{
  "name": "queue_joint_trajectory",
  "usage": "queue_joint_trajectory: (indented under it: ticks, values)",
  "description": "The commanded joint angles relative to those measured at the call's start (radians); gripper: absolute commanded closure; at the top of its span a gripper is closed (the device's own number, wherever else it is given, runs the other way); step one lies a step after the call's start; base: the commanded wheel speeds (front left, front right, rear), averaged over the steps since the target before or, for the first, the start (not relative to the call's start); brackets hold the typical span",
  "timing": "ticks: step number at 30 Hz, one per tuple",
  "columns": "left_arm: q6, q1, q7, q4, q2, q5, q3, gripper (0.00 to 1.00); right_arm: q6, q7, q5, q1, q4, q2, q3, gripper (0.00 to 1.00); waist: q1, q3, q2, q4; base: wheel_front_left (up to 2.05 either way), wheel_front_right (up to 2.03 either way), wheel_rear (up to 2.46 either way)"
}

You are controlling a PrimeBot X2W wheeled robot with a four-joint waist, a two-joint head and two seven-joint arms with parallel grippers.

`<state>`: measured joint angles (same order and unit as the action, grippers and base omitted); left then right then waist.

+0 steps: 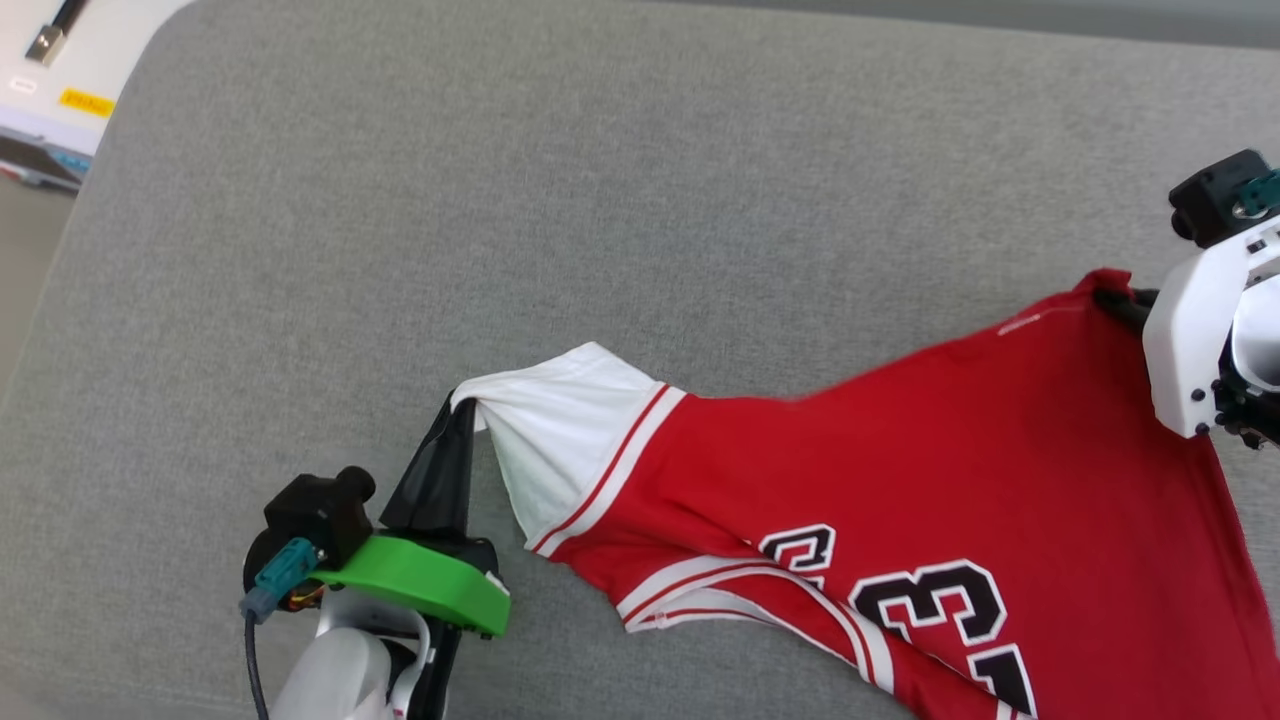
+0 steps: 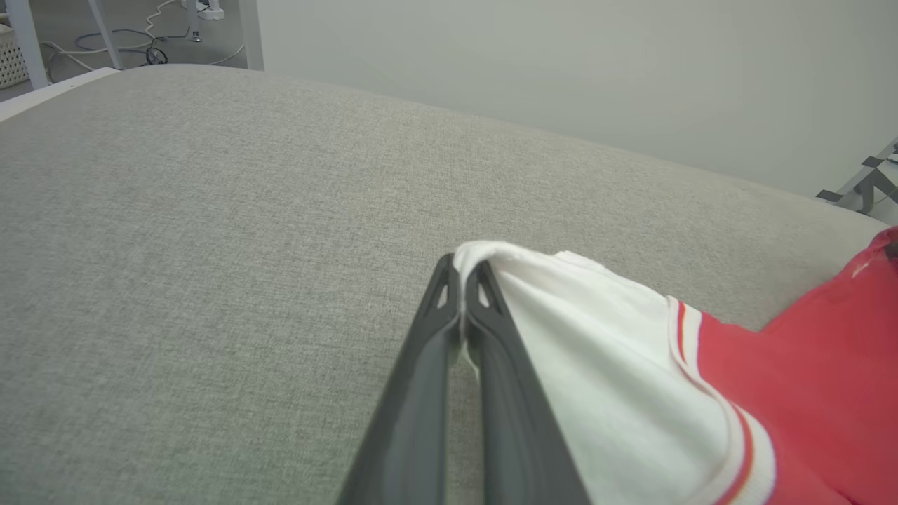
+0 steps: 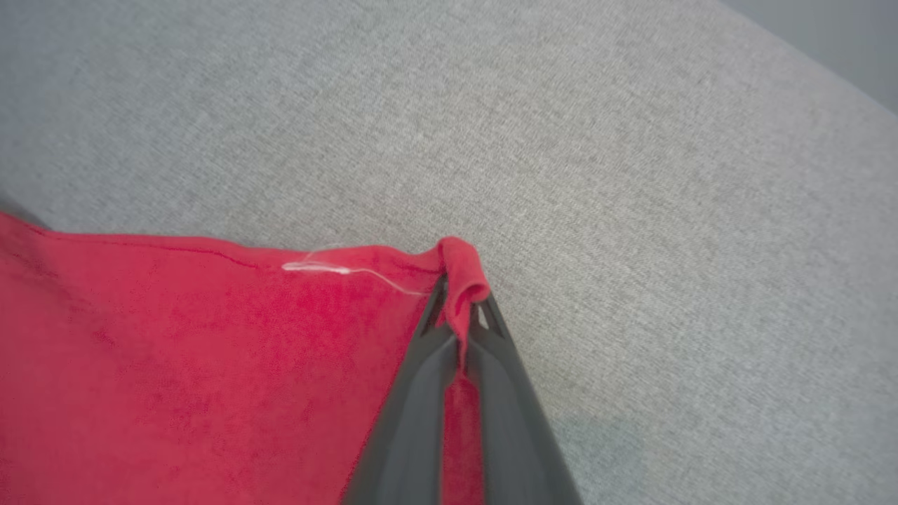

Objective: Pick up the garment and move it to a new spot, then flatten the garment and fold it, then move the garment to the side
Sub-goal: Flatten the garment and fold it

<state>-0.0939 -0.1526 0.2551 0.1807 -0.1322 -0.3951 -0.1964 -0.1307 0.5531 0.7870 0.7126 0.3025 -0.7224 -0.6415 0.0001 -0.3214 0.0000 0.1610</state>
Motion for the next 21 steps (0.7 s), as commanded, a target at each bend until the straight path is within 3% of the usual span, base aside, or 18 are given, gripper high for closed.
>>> queue_joint_trajectory:
  ticks: [1,10,21]
  values:
    - [-0.001,0.011,0.005,-0.006,-0.016,0.01,0.005,1.0,0.0,-0.032,0.009,-0.015,-0.011,0.001,0.009,1.0,-0.0001,0.07,0.0,-0.038,0.0,0.0,0.0]
    - [0.002,-0.036,-0.037,-0.083,-0.069,0.017,0.019,1.0,0.0,-0.176,0.025,-0.046,-0.071,-0.012,0.072,1.0,-0.0001,0.155,0.0,-0.084,0.0,0.0,0.0]
    - [-0.008,-0.288,-0.14,-0.191,-0.143,0.037,0.021,1.0,0.0,-0.251,-0.001,-0.012,-0.149,0.022,0.208,1.0,-0.0001,0.175,0.0,-0.134,0.0,0.0,0.0]
